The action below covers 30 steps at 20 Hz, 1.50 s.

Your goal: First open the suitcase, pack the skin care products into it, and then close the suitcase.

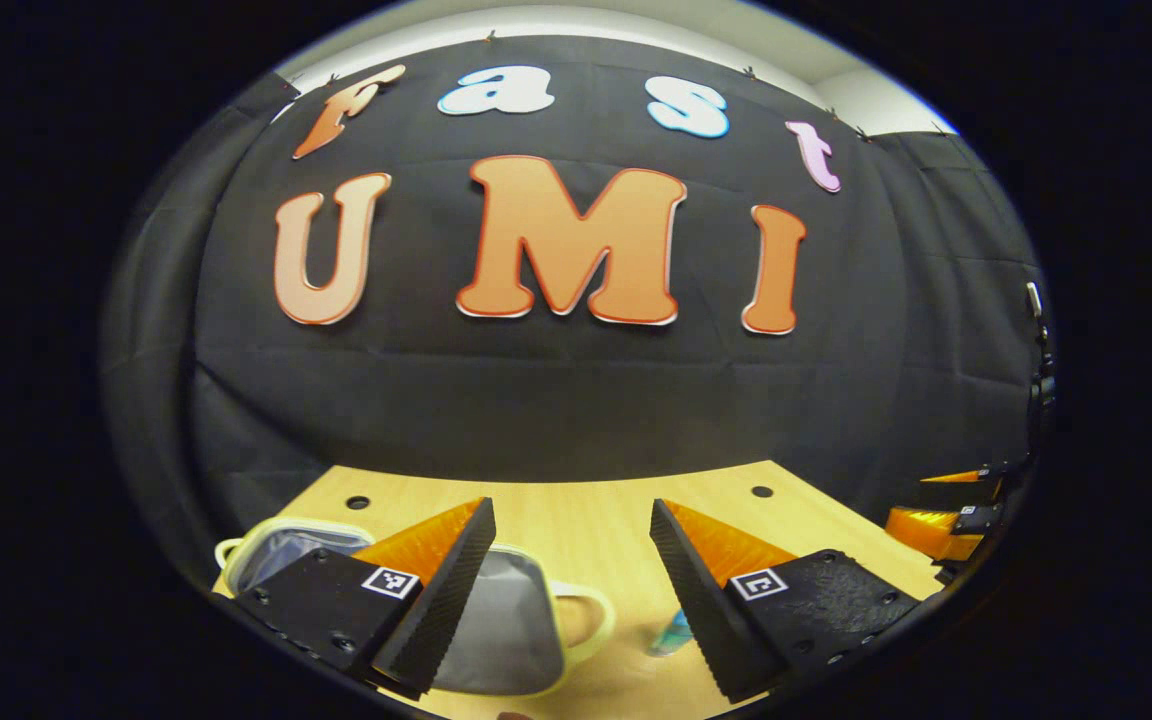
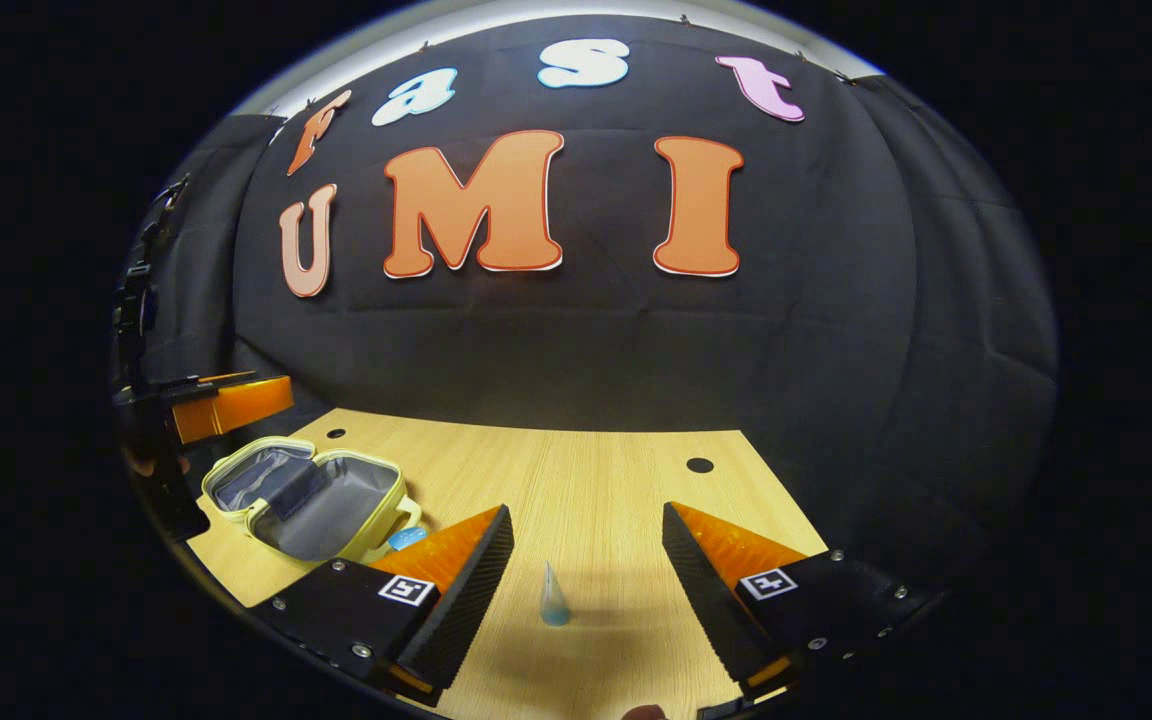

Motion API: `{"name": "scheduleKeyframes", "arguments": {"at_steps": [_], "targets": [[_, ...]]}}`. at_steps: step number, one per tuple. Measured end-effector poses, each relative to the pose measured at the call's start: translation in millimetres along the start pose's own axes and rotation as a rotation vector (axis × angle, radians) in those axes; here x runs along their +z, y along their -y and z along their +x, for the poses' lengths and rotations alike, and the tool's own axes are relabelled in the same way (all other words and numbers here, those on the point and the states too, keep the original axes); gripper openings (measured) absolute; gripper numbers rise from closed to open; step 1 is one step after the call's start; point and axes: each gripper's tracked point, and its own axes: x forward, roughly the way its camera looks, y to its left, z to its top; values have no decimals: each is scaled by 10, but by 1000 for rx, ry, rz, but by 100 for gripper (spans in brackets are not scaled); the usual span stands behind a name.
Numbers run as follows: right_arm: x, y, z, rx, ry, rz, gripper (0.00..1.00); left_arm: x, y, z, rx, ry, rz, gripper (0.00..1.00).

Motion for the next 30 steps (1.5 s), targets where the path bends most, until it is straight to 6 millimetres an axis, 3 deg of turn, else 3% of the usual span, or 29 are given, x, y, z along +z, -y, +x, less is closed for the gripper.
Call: {"name": "scheduleKeyframes", "arguments": {"at_steps": [5,10,16,22,25,29,30], "targets": [[-182,51,60,6,-40,-16,95,-288,509,190,-83,-54,45,97],[-445,181,123,-18,-100,-10,95,-761,982,307,-169,-118,42,97],[-652,315,187,-46,-144,-4,96,-1556,1038,520,-174,-232,58,97],[-839,348,173,-51,-186,14,96,-2083,924,562,-118,-338,77,97],[-873,406,151,-64,-196,23,96,-2250,885,583,-96,-375,31,98],[-938,470,115,-75,-215,27,96,-2304,884,636,-85,-382,-4,98],[-971,479,99,-75,-222,26,96,-2287,890,644,-84,-374,-4,92]]}}
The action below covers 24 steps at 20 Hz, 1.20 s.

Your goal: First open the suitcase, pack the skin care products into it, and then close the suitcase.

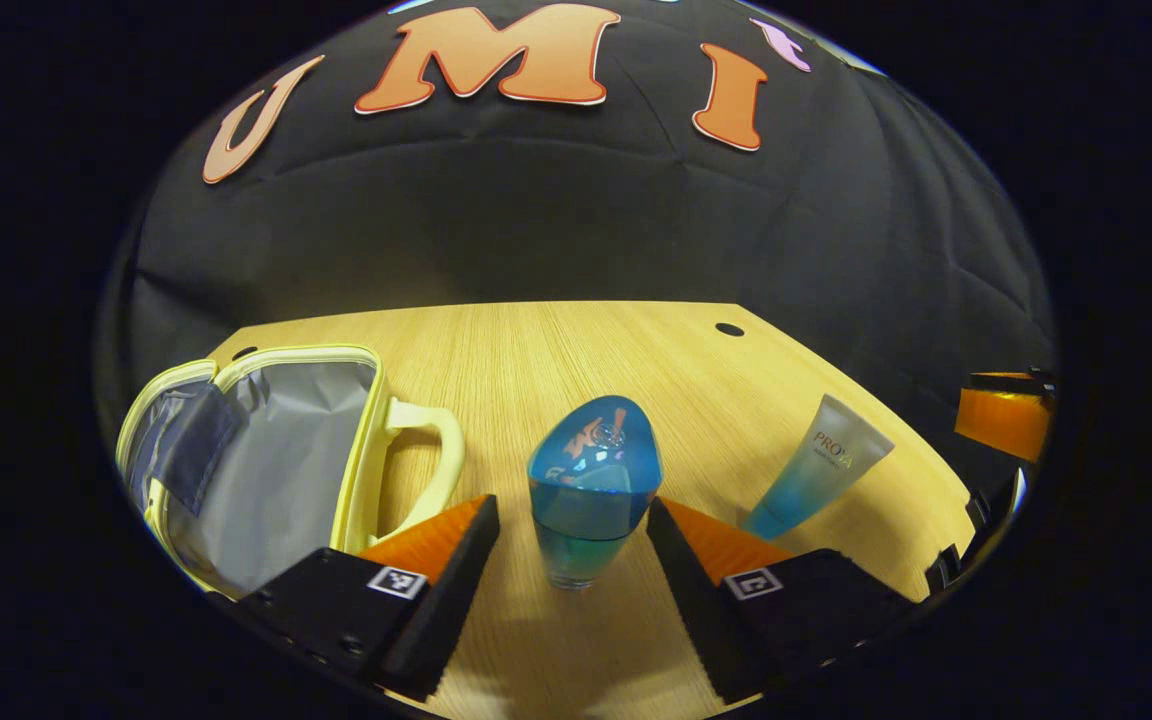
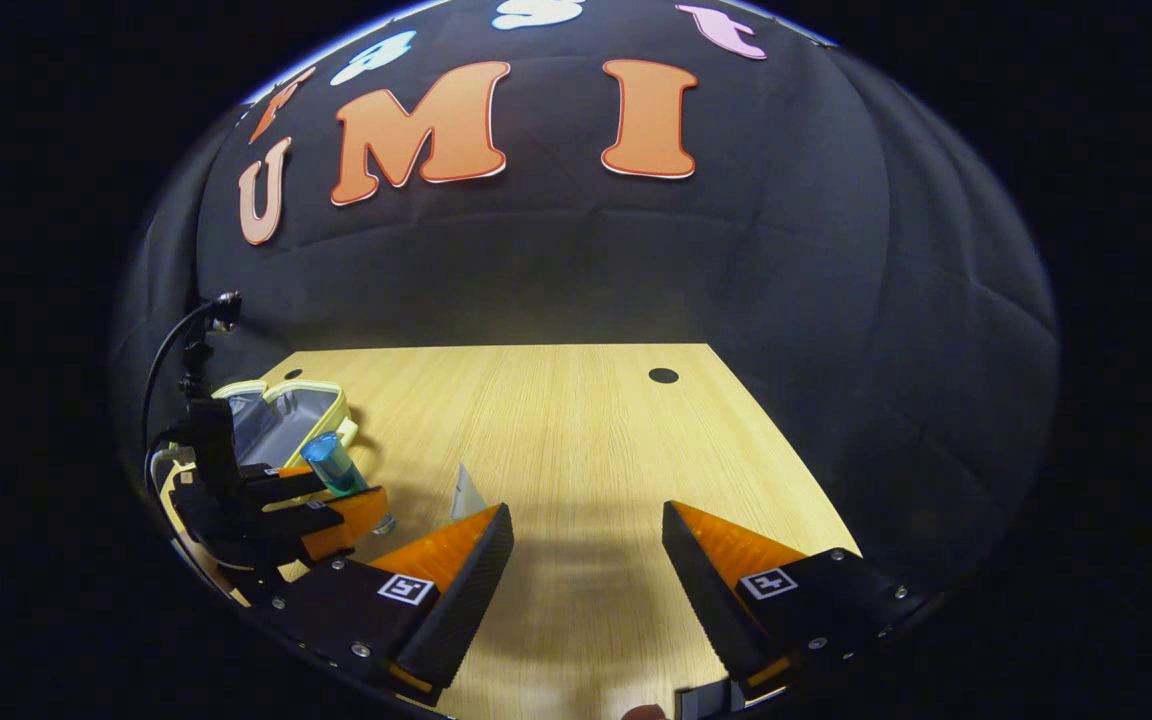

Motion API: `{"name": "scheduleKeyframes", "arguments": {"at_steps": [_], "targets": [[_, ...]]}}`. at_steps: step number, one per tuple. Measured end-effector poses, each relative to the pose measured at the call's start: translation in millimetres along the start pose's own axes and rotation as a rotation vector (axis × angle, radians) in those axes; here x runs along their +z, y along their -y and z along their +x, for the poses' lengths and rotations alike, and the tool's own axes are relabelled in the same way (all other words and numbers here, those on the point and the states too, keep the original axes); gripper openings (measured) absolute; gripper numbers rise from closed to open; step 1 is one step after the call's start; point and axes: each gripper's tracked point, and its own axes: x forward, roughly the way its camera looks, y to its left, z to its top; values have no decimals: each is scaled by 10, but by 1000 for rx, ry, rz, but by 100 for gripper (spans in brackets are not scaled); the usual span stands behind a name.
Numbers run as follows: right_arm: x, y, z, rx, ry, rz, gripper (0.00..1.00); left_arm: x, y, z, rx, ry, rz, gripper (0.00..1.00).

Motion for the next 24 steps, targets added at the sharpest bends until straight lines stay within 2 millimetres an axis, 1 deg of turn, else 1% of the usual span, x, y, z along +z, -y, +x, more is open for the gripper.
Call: {"name": "scheduleKeyframes", "arguments": {"at_steps": [1,2,3,4,5,6,8,10,11,14,17,21,22,23,24], "targets": [[-23,-3,-12,1,-6,-2,96,43,26,21,-5,13,1,81],[-45,-14,-21,3,-11,-3,96,44,57,24,-16,21,1,71],[-65,-28,-23,6,-17,-4,95,41,49,56,-5,25,-1,70],[-98,-34,-35,11,-25,-6,96,39,37,68,4,32,3,61],[-128,-55,-38,13,-32,-8,95,76,25,-10,-6,41,14,51],[-154,-75,-36,20,-41,-9,95,66,52,82,-7,43,19,48],[-176,-118,-40,29,-53,-11,96,52,65,97,-7,29,32,48],[-202,-185,-26,45,-62,-18,96,83,109,12,-18,10,38,48],[-210,-237,-18,61,-61,-20,96,146,146,-51,-30,13,34,48],[-273,-423,58,109,-81,-25,96,359,199,-298,-57,2,8,48],[-366,-640,203,171,-106,-41,95,599,198,-636,-75,-2,-20,48],[-514,-831,465,212,-131,-86,94,819,-11,-1038,-41,-6,-40,48],[-564,-854,519,221,-146,-89,92,829,-94,-1115,-28,-8,-46,46],[-602,-889,572,229,-158,-87,90,842,-169,-1187,-14,-11,-59,48],[-667,-894,645,225,-175,-90,84,860,-245,-1223,-5,-15,-80,48]]}}
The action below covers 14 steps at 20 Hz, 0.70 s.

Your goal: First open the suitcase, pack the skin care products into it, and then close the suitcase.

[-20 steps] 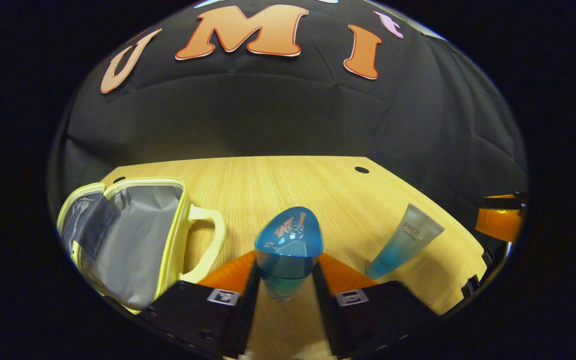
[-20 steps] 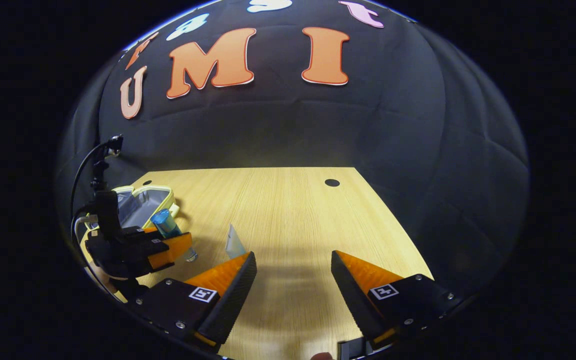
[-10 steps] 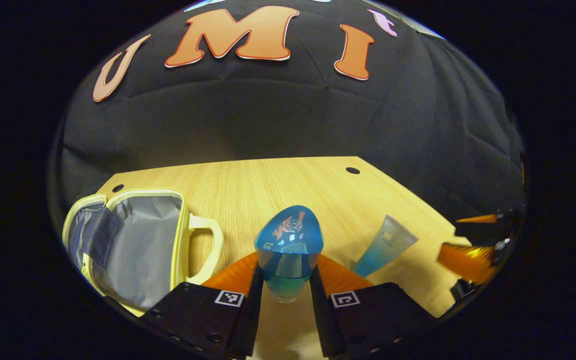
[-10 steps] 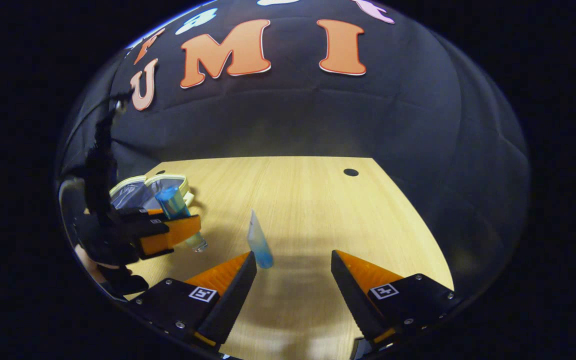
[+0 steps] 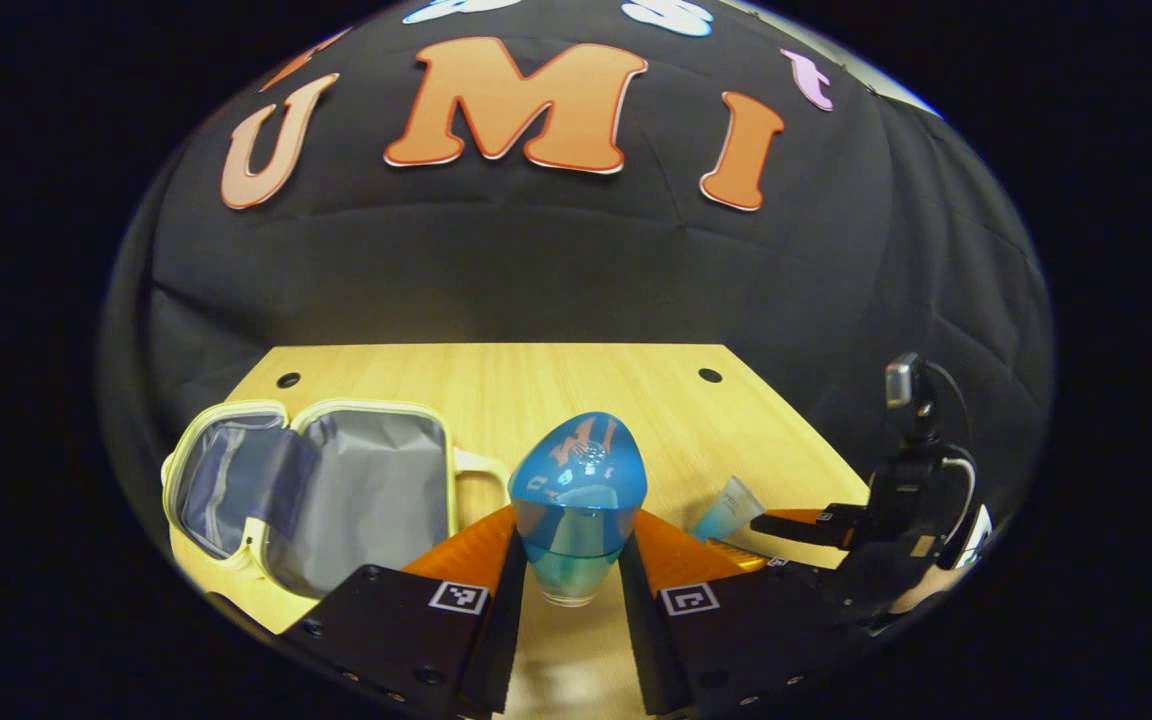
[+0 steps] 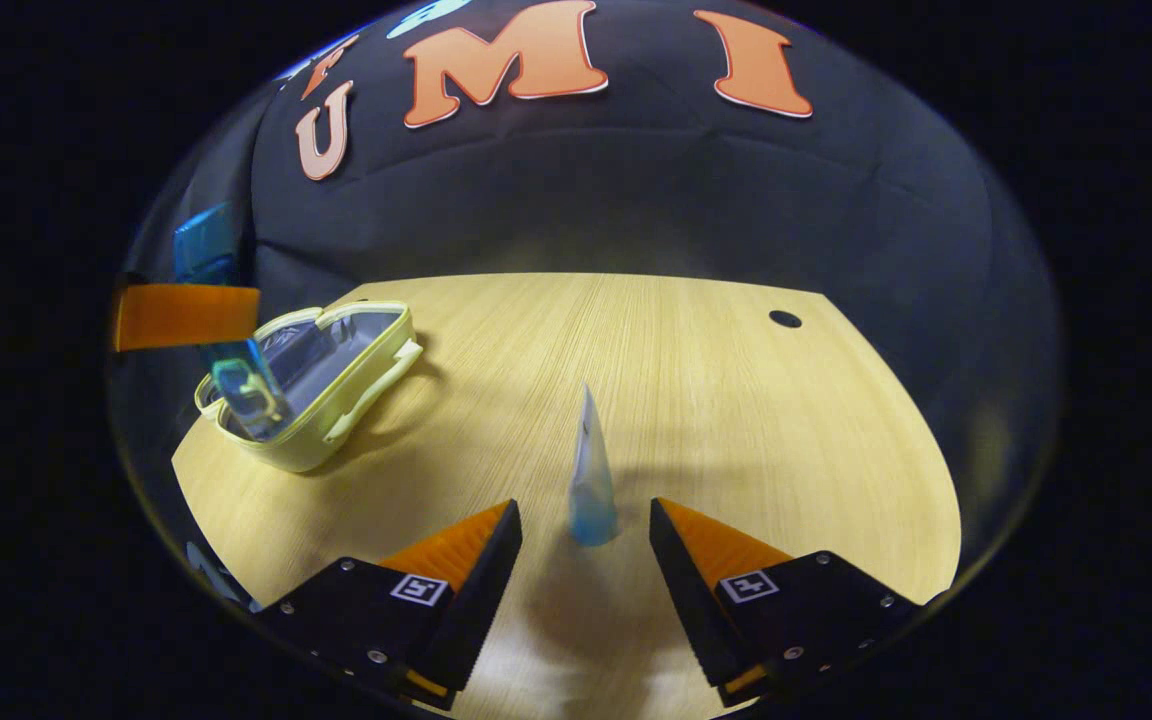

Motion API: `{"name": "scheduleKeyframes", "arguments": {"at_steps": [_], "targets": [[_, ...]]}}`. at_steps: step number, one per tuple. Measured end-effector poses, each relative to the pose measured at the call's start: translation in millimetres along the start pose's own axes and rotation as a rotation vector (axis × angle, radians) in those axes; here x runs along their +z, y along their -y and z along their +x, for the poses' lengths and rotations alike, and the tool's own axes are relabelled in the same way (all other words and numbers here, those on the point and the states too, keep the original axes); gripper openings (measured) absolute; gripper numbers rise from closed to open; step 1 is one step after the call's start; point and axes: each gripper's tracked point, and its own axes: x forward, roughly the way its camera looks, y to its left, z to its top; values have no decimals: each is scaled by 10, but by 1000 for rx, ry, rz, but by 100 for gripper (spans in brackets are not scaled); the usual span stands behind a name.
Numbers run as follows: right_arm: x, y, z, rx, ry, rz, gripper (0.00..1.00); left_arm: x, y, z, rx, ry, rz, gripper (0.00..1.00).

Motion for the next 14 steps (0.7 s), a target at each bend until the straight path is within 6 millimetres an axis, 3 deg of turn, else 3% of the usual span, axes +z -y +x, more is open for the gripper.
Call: {"name": "scheduleKeyframes", "arguments": {"at_steps": [3,8,14], "targets": [[-75,-13,155,0,-35,-1,74,42,-151,-155,10,-4,-69,48],[-238,22,348,-35,-102,-13,61,85,-419,-278,48,-13,-41,48],[-208,22,340,-49,-109,-6,43,61,-593,-342,18,-41,-47,48]]}}
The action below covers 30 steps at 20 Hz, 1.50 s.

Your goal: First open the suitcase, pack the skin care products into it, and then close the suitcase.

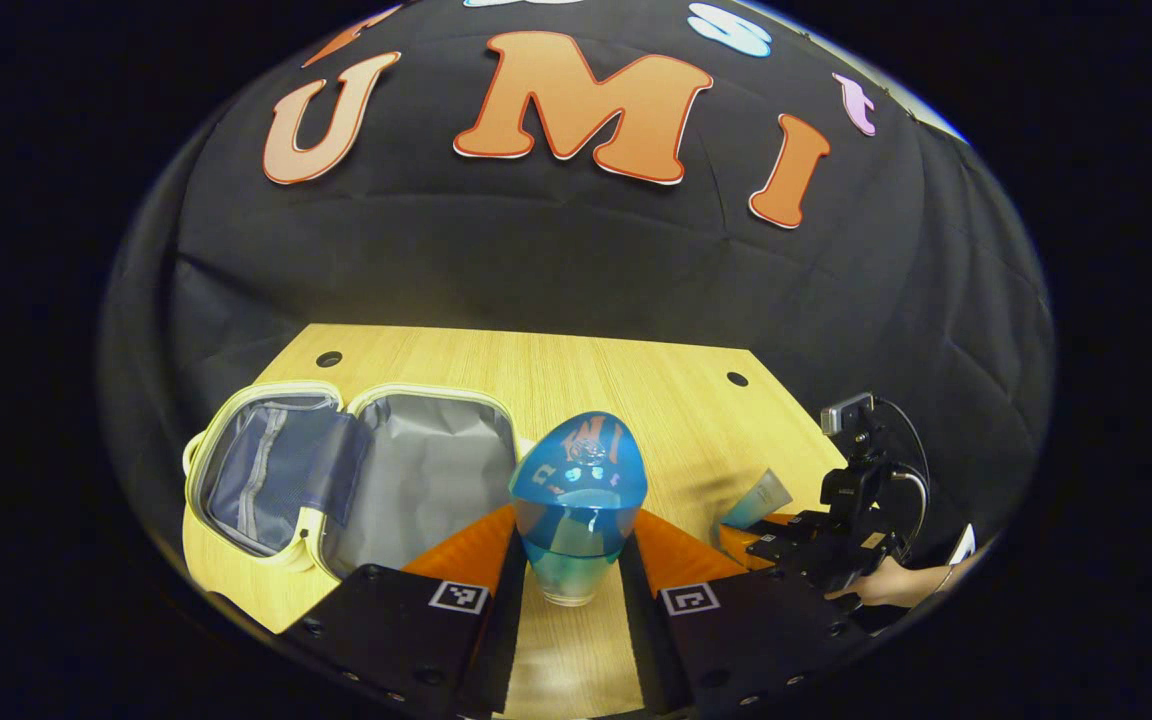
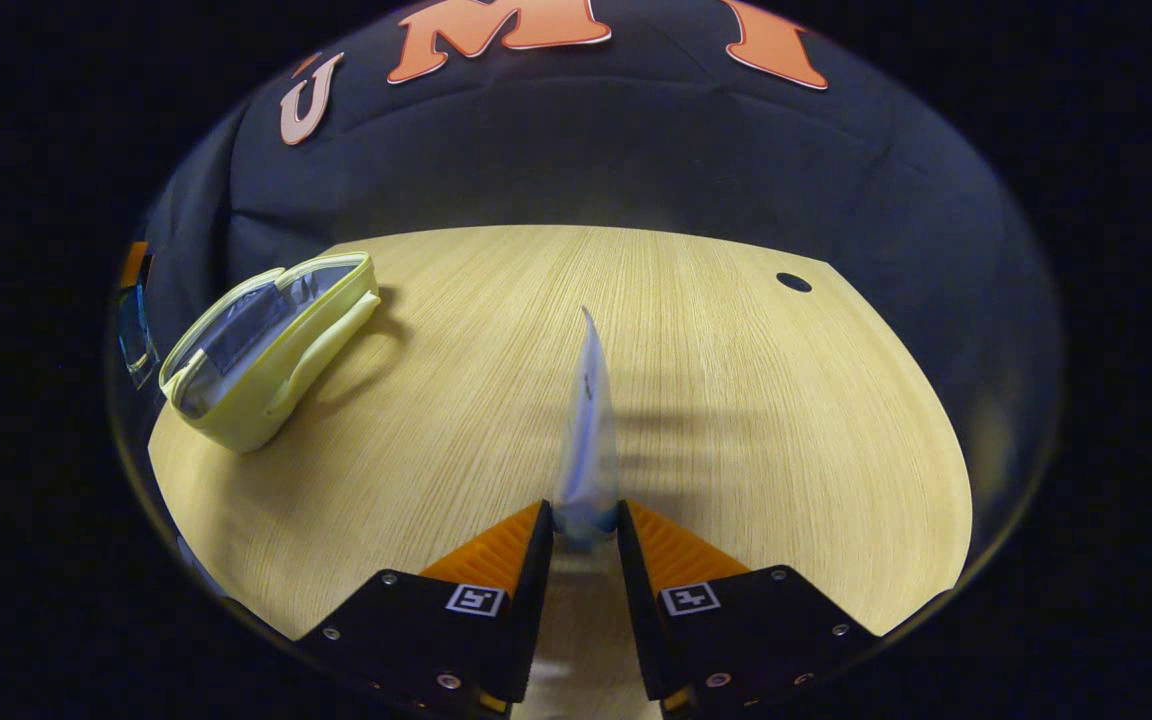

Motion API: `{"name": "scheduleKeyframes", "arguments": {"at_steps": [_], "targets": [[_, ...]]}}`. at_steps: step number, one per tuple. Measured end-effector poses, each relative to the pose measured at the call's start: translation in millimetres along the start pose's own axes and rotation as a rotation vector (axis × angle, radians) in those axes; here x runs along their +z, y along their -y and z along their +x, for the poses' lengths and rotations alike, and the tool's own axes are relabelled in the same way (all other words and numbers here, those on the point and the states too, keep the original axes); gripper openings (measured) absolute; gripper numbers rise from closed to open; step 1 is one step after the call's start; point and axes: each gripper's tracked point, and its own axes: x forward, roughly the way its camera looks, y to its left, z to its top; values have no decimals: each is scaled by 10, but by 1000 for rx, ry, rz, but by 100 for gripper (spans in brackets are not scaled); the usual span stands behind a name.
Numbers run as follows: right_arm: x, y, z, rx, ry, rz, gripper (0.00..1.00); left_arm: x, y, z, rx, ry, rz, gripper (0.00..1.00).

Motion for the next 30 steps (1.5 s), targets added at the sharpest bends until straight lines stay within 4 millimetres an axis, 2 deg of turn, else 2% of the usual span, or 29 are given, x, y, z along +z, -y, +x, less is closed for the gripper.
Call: {"name": "scheduleKeyframes", "arguments": {"at_steps": [4,7,8,12,16,21,27,28,30], "targets": [[244,-264,-339,90,5,114,41,99,-195,-114,-36,-34,0,48],[496,-605,-661,199,19,172,41,113,-473,-182,-69,-132,-9,48],[590,-712,-764,233,27,183,40,98,-631,-169,-69,-176,1,48],[821,-1157,-1039,321,42,209,40,-47,-1266,68,-43,-368,53,48],[814,-1534,-1196,373,27,254,41,-247,-1710,452,-26,-527,59,47],[741,-1670,-1188,345,11,264,40,-439,-1890,866,-13,-607,76,48],[704,-1685,-1080,310,-12,284,40,-681,-1928,1187,1,-661,72,48],[694,-1675,-1067,303,-17,286,40,-720,-1934,1192,4,-669,57,46],[685,-1661,-1038,294,-25,286,40,-666,-1927,1318,1,-625,41,50]]}}
